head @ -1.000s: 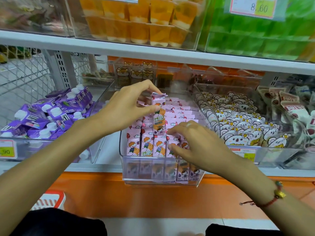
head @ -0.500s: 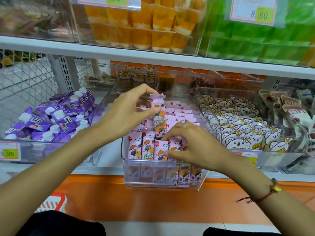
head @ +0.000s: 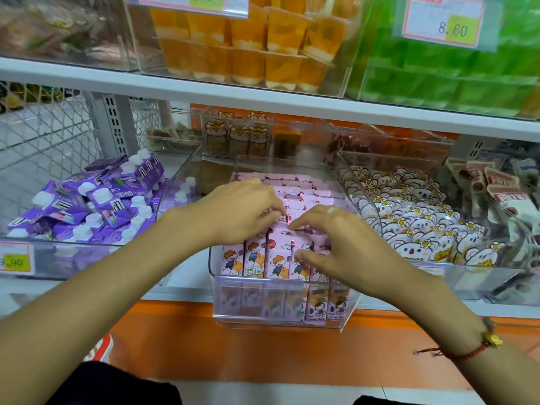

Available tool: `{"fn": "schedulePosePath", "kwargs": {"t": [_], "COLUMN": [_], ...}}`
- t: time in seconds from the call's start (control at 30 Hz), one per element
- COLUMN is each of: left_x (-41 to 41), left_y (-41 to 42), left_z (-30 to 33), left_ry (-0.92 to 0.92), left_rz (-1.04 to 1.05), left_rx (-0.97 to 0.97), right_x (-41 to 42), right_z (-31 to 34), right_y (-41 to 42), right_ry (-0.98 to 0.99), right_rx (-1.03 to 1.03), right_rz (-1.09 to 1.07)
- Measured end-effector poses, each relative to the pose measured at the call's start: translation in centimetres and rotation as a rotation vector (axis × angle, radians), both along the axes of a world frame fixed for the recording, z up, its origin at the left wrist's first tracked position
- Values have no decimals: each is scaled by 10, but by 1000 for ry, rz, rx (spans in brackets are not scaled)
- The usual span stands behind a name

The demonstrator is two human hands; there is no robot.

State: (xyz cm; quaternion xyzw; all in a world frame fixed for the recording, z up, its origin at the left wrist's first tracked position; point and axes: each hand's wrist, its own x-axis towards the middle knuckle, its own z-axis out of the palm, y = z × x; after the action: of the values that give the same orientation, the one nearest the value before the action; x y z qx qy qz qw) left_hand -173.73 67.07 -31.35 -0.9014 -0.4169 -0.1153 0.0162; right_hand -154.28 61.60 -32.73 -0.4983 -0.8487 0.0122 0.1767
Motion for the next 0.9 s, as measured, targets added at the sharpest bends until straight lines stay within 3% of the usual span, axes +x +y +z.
{"fn": "schedulePosePath", "kwargs": {"t": [0.07,0.2,0.3,0.53,0.67,0.73,0.83,0.9], "left_x": [-3,-3,-4,-11,-14,-14,-12,-7], "left_y": [-9,-17,-17,-30,-36,-37,-39,-41], "left_z": [-3,-14,-18,-17,-7,1,9,11], "left_ry": [-85,113,99,-244,-583,-785,-1064,-1167], "left_rz": [-2,-34,-59,-69,-68,-62,-51,-51], "left_rx": [37,50,78,-44,-103,-58,-14,-11], "right_x": [2,-1,-2,-2,-1,-1,-7,-15], "right_z": [2,-2,-5,-2,-2,0,9,15], "right_y": [1,0,0,1,1,1,0,-2], "right_ry": [-8,-139,-185,-157,-162,-73,363,629], "right_rx": [59,24,-1,-3,-12,-21,-19,-146], "right_rz": [-37,-50,-41,-58,-50,-47,-70,-11]}}
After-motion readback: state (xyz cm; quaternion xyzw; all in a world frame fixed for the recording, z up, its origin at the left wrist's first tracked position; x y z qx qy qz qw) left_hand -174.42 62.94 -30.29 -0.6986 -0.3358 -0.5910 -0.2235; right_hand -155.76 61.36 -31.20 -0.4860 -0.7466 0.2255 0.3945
